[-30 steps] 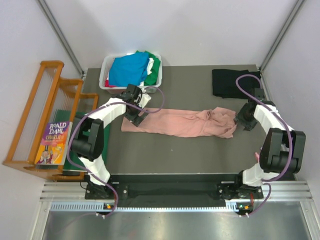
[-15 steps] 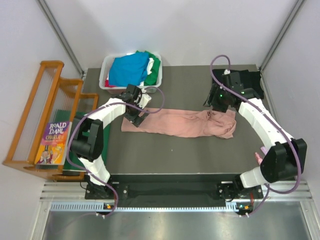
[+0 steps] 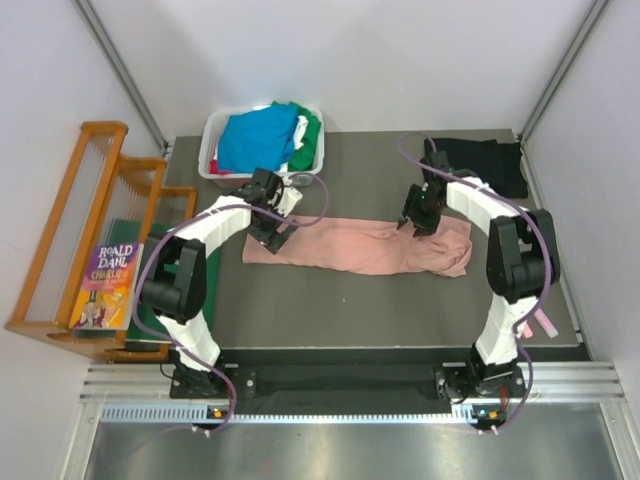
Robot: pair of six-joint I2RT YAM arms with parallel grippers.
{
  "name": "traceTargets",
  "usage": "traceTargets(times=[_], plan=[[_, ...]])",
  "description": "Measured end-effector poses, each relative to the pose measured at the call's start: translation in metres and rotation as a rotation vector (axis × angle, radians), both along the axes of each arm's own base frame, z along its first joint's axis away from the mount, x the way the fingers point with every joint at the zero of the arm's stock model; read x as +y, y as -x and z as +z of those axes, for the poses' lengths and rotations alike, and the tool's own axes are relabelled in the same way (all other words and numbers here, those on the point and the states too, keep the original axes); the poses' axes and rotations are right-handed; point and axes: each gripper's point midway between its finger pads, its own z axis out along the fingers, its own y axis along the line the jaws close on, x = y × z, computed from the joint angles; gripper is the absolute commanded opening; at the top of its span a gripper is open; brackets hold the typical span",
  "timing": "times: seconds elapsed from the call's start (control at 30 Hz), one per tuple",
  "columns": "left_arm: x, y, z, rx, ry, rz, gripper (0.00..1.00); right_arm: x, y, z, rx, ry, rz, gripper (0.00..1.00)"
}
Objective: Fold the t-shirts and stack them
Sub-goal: Fold the tshirt
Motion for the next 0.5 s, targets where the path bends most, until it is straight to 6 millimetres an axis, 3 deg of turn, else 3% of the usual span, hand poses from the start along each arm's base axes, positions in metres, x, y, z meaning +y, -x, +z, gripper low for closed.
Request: traceTargets(times=[0.33,0.5], plan=[[-0.001,0.001,0.006,-0.006,0.011,-0.003,0.99,-0.015,-0.085,0.008,-0.077,0.005,-0.056,0.52],[-0.001,0.001,0.007,-0.009,0.011,-0.003,0.99,-0.020,-0.084,0.010,-0.069,0.029,-0.040,0.55]])
